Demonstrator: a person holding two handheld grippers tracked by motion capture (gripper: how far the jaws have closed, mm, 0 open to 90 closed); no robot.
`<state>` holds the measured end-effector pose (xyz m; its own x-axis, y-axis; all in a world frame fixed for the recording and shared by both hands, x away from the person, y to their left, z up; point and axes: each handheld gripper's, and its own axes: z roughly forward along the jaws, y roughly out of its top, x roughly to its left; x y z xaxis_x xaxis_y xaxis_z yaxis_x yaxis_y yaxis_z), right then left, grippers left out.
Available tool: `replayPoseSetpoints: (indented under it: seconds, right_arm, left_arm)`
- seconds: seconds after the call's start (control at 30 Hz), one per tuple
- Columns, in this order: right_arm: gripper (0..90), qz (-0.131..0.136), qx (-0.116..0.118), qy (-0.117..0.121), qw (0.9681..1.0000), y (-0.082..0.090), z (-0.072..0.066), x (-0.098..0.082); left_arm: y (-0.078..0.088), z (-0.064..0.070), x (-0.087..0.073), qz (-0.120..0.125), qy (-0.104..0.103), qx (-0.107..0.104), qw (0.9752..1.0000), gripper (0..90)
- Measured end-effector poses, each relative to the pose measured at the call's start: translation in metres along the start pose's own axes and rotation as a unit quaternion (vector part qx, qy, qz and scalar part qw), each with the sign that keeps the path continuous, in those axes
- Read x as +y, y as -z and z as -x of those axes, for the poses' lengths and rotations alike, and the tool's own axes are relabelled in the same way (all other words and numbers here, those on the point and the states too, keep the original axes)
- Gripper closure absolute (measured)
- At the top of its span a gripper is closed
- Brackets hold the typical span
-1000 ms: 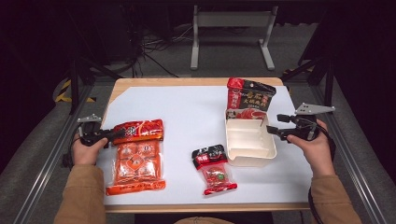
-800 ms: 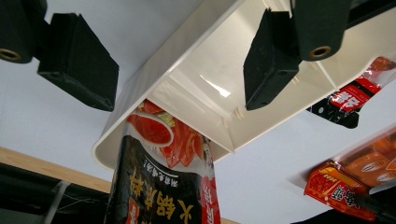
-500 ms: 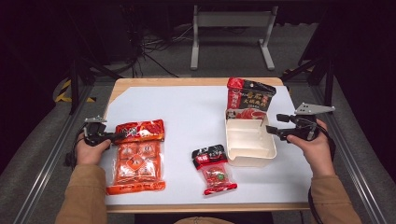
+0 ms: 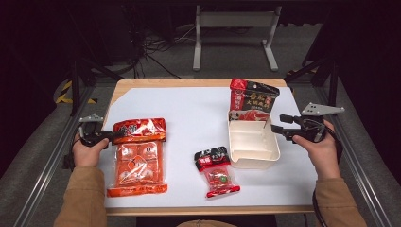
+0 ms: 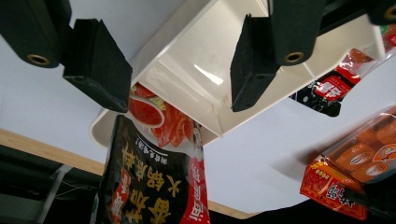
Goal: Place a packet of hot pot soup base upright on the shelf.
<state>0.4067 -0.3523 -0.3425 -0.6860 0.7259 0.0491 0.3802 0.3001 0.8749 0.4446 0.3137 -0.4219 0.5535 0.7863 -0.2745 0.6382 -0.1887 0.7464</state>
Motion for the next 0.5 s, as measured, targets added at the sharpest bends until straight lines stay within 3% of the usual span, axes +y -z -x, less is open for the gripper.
replayPoseSetpoints:
  seconds: [0.5]
  right_arm:
    - [48.3, 0.015, 0.017, 0.002, 0.9997, 0.008, -0.009, 0.009]
  left_arm:
    - [0.041, 0.032, 0.023, 0.052, -0.024, -0.009, 0.9983, 89.9]
